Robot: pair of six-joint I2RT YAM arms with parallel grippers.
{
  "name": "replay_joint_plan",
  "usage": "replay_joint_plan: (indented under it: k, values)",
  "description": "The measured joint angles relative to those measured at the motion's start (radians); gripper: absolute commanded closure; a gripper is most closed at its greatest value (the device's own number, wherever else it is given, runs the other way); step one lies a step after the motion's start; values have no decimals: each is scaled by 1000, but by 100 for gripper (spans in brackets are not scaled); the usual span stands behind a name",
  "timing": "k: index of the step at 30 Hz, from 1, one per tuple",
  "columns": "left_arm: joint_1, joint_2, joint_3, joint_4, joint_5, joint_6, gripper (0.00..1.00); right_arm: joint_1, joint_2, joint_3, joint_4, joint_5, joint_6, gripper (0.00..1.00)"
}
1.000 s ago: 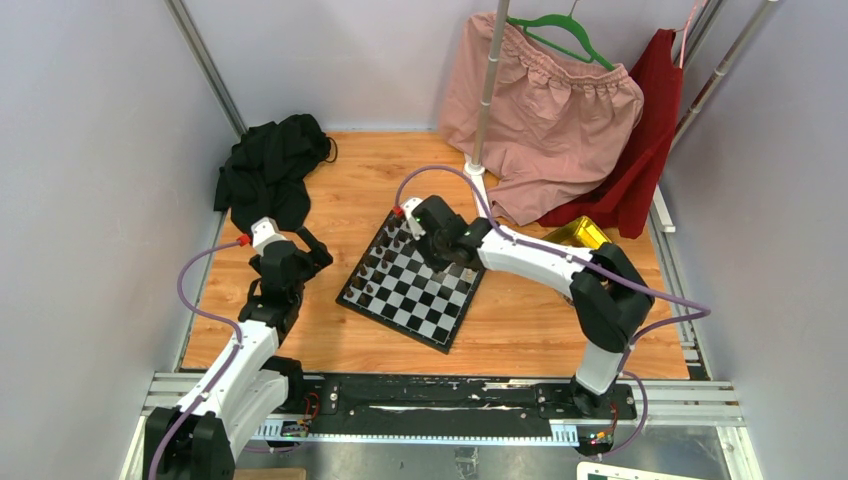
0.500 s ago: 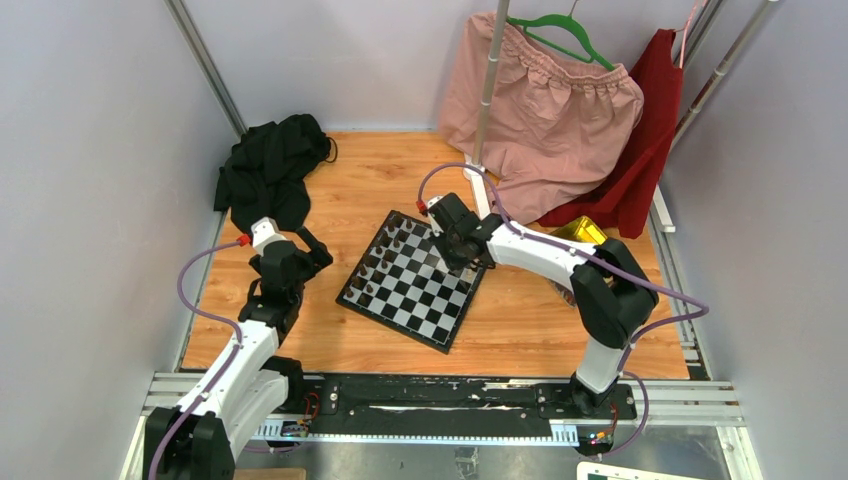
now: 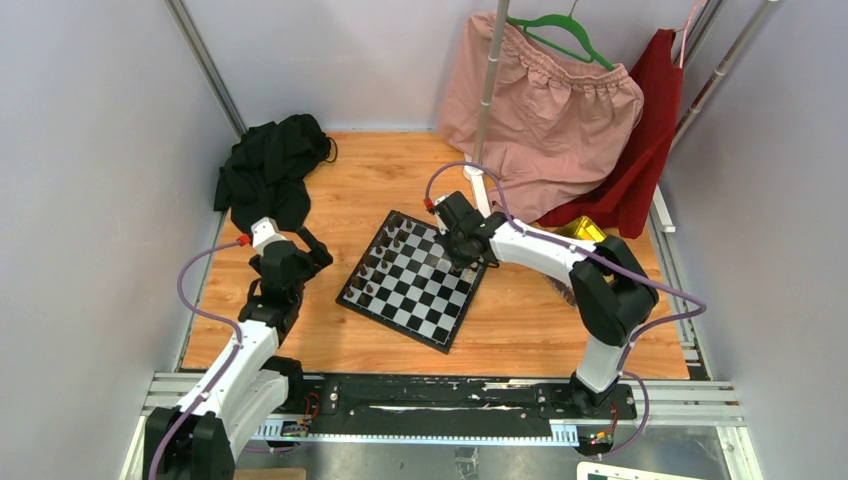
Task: Set up the chess pieces on the board
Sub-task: Place the chess piece on the chessboard.
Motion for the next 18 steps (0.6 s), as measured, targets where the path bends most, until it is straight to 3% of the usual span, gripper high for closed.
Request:
replay_joint_plan:
  k: [10,18]
  values:
    - [0,0,0,0,0,0,0,-1,29,0,0,-6,4,98]
    - [0,0,0,0,0,0,0,-2,32,0,0,-21,12,76]
